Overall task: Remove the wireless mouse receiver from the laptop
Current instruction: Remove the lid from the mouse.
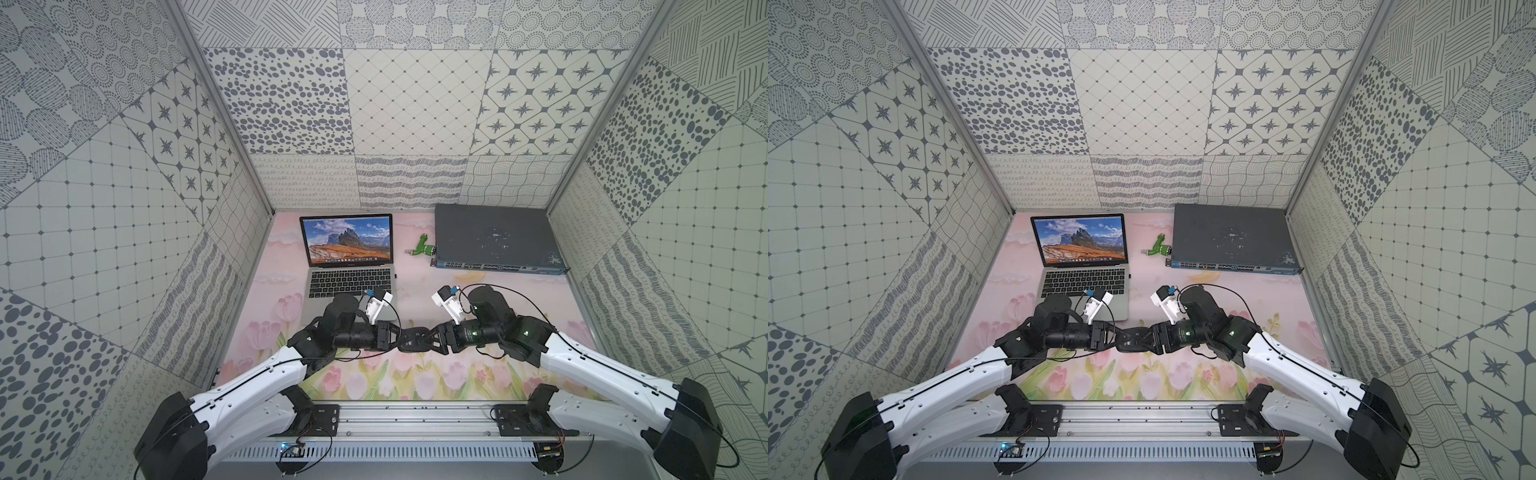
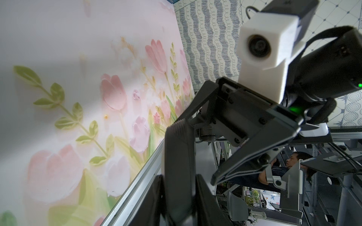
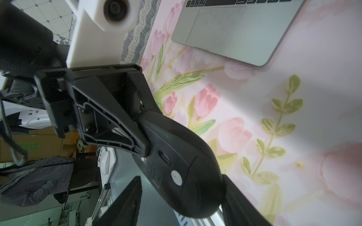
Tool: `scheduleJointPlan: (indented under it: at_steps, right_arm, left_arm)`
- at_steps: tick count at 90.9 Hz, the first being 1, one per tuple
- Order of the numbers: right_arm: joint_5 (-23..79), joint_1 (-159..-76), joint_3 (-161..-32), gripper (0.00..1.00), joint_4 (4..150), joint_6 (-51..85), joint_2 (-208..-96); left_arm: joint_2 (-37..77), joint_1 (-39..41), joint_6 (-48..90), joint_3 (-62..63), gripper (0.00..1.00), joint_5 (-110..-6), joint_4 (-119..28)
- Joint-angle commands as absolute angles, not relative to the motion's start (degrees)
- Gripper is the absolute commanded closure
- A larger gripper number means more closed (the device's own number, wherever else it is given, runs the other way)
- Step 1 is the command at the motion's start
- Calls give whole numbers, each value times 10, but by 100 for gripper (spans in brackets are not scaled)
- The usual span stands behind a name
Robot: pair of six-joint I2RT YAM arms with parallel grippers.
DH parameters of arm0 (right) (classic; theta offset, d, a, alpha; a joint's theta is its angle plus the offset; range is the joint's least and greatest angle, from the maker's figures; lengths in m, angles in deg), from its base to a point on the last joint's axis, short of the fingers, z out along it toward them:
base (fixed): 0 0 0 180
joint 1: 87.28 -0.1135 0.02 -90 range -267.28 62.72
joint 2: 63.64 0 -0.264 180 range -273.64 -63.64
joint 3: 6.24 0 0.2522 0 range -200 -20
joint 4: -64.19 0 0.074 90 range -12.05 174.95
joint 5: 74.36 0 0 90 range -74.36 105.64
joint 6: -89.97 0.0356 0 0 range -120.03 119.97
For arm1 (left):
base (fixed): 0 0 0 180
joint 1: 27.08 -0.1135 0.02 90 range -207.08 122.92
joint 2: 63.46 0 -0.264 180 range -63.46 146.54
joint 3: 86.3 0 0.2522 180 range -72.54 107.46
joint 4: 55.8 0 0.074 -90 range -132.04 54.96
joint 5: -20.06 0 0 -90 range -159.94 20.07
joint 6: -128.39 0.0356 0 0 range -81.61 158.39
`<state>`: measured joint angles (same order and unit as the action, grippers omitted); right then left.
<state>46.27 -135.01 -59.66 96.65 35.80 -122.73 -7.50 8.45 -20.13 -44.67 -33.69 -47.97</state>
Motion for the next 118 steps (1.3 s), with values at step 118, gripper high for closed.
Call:
scheduleJointPlan:
  at_steps: [118]
  right_arm:
    - [438, -1359, -582, 65, 934, 341, -1217]
  left_arm:
    - [-81, 81, -200, -454, 90, -317, -545]
